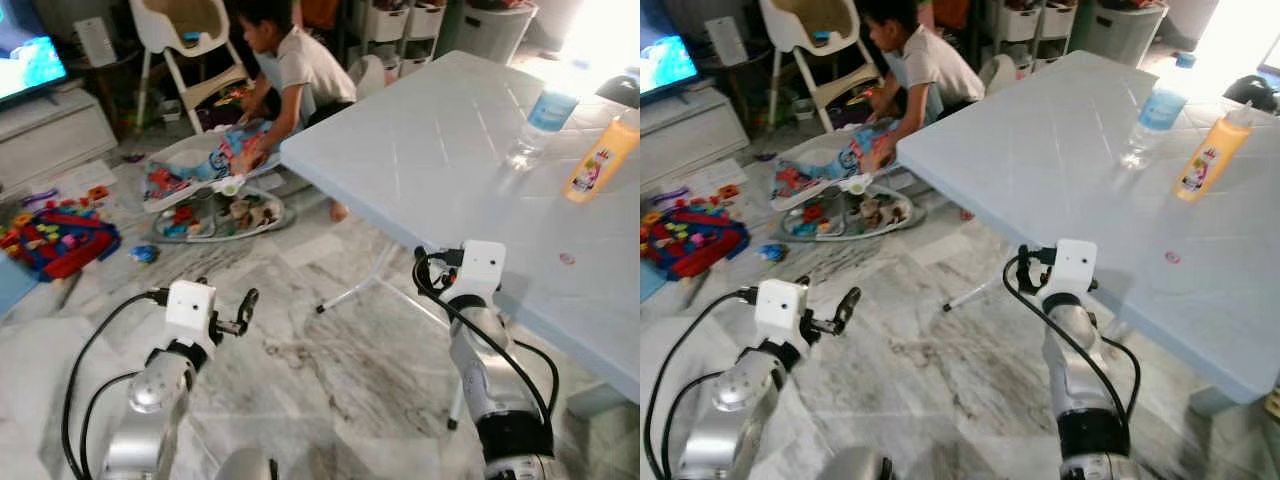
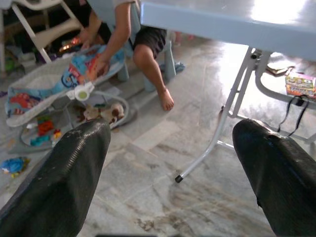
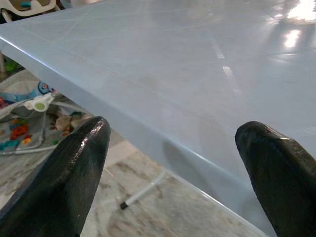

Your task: Restocking fridge

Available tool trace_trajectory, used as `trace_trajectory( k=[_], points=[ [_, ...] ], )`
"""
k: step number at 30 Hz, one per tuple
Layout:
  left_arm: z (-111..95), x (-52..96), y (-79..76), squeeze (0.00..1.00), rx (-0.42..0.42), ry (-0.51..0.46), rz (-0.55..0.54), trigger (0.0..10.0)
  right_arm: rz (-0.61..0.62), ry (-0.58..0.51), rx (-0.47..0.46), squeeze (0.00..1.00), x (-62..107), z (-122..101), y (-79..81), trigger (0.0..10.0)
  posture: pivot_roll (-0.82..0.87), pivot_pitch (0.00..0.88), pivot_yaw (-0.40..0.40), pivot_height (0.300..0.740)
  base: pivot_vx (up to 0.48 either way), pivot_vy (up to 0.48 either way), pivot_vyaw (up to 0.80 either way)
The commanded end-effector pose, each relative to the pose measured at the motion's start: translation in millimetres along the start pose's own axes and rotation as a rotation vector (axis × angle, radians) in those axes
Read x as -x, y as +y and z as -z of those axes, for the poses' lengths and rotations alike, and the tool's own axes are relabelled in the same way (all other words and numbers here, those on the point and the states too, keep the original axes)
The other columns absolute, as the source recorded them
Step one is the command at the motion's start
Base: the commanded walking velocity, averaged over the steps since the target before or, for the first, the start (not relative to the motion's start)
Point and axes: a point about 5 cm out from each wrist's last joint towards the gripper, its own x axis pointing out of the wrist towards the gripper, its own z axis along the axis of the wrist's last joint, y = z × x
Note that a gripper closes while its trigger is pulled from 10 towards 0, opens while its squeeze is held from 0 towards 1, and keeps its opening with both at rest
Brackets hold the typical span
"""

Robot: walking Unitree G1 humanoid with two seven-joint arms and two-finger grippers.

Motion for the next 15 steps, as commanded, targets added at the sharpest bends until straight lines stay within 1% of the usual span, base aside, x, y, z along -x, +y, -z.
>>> trace_trajectory(
  k=[1, 2, 7, 15],
  points=[
    [-4.1, -1.9, 1.1, 0.0, 0.003, -0.015, 0.001, 10.0, -0.009, -0.021, 0.016, 0.0, -1.4, -4.9, 2.5, 10.0, 0.03, 0.058, -0.038, 0.74, 0.458, 0.0, 0.0],
    [-4.7, -2.6, 0.1, 0.0, 0.004, -0.018, 0.002, 10.0, -0.011, -0.032, 0.035, 0.0, -1.4, -5.5, 2.5, 10.0, 0.03, 0.057, -0.039, 0.74, 0.454, 0.0, 0.0],
    [-5.5, -3.6, -1.9, 0.0, 0.002, -0.022, 0.009, 10.0, -0.014, -0.047, 0.055, 0.0, -1.8, -6.6, 2.7, 10.0, 0.03, 0.057, -0.038, 0.74, 0.452, 0.0, 0.0],
    [-6.7, -3.4, -3.1, 0.0, 0.002, -0.026, 0.012, 10.0, 0.0, -0.101, 0.092, 0.0, -4.8, -17.6, 2.7, 10.0, 0.03, 0.061, -0.042, 0.74, 0.444, 0.0, 0.0]
  ],
)
